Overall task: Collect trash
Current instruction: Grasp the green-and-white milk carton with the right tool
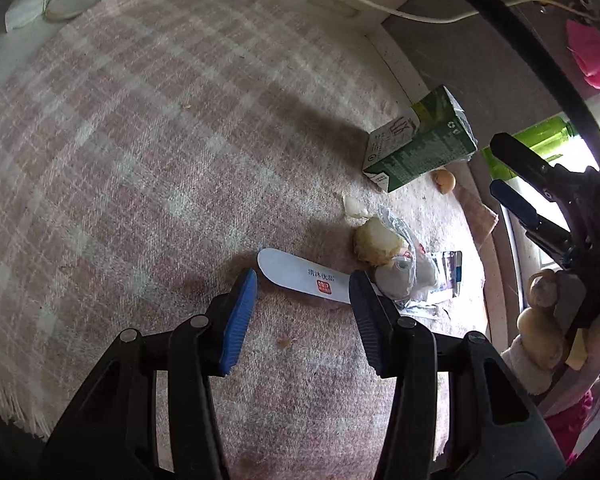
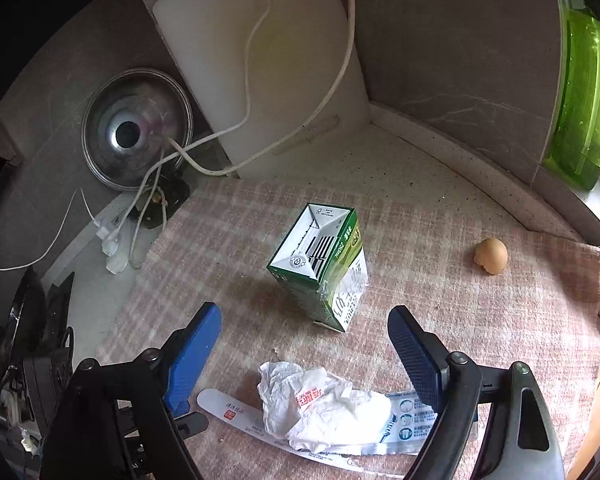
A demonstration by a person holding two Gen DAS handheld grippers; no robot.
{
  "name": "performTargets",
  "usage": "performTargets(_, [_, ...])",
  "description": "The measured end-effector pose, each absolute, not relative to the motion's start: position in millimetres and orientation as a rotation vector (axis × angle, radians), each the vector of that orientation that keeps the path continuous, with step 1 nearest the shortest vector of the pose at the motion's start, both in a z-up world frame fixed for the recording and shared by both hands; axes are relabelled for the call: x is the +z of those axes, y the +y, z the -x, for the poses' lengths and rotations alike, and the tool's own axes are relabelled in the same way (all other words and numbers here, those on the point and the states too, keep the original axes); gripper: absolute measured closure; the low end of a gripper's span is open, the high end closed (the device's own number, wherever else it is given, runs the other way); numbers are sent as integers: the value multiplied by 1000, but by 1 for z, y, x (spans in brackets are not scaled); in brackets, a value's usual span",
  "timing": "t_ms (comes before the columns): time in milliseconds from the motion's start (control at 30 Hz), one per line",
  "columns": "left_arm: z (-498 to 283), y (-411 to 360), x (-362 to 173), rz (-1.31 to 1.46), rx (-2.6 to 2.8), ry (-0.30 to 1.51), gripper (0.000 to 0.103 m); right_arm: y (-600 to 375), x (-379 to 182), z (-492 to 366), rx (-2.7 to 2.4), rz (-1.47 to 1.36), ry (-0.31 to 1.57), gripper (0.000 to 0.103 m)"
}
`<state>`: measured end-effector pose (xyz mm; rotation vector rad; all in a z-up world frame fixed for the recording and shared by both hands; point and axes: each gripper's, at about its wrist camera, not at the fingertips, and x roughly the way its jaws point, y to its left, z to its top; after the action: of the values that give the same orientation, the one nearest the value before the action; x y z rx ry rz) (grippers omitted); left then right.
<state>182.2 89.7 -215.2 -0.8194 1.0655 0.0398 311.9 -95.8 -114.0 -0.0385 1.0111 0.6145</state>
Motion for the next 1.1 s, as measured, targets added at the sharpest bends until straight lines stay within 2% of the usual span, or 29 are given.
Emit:
performTargets(267, [-195,80,-229,834,56,1080,54,-82,-134,-326,533,72,1019,16])
performTargets(300, [-196,80,-229,832,63,1078,59,-80,-135,-328,530,67,1020,16])
performTargets(333, [-198,80,-230,830,72,1080,69,-79,-136,-329,527,60,1021,16])
performTargets(400, [-199,83,-234,843,76,1073,78,-76,-137,-331,514,55,1017,15])
performTargets(733, [-195,88,-238,879,67,1032,84,-43,-156,-336,458,163,1010,15])
performTargets(800, [-194,89,-236,881,68,1026,85,-43,-158,-340,431,173,1009,21])
performTargets(833, [-194,90,-235,881,67,1021,86,-45,-158,-342,426,169,1011,32])
performTargets(867, [-194,91,-233,879,67,1016,86,-47,-159,-343,426,166,1016,38])
performTargets(900, [-194,92,-232,878,67,1012,87,-49,-159,-345,425,166,1019,50])
performTargets(933, [-194,92,-232,877,66,1008,87,-51,-159,-346,419,167,1022,55])
performTargets(1100, [-190,96,-221,869,60,981,90,-69,-153,-349,421,110,1015,58])
